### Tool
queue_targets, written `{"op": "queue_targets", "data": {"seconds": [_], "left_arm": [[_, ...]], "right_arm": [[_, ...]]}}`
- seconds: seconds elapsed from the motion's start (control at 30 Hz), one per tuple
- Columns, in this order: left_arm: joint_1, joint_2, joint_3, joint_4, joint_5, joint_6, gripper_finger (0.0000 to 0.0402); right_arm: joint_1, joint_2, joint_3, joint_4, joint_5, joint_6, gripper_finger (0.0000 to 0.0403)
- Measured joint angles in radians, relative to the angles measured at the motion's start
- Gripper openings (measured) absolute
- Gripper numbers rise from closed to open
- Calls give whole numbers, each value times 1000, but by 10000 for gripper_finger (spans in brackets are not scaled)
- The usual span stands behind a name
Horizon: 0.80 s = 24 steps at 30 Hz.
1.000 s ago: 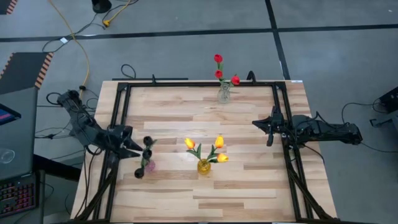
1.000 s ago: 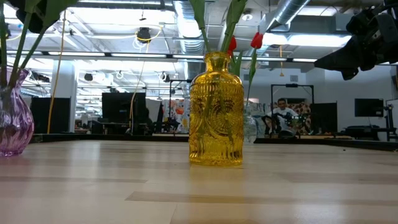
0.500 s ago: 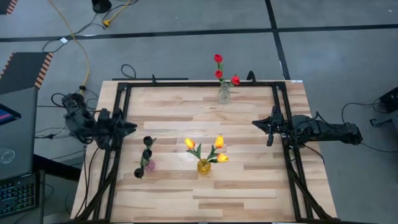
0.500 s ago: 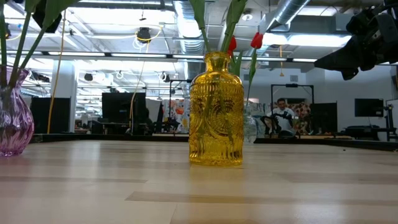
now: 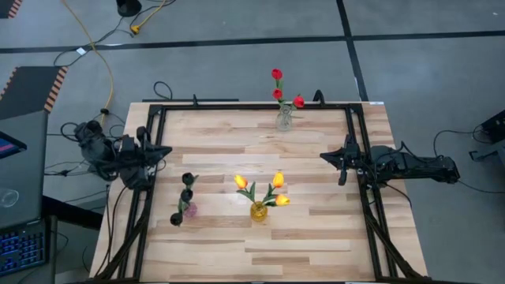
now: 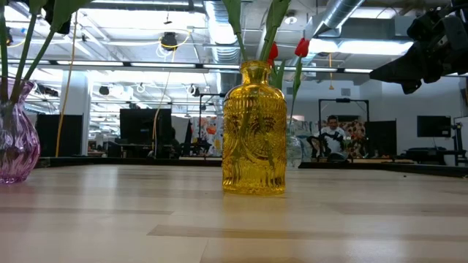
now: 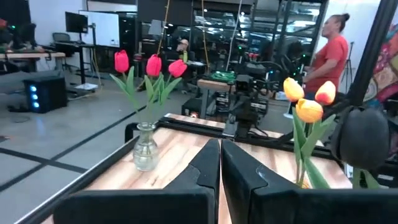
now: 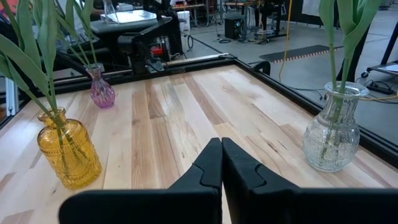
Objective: Sort flowers into vase by color
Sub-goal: Return to Home Position
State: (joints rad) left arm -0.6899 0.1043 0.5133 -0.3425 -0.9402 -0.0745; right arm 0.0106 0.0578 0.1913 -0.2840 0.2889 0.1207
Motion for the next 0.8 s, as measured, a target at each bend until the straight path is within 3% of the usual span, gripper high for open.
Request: {"op": "queue_targets", "data": {"seconds": [0.43, 0.8], "left_arm": [[169, -1, -77, 24, 93, 162, 0], [343, 0, -77, 24, 311, 150, 0]], "right_arm": [[0, 0, 0, 1, 0, 0, 31], [0, 0, 0, 1, 0, 2, 31]]}}
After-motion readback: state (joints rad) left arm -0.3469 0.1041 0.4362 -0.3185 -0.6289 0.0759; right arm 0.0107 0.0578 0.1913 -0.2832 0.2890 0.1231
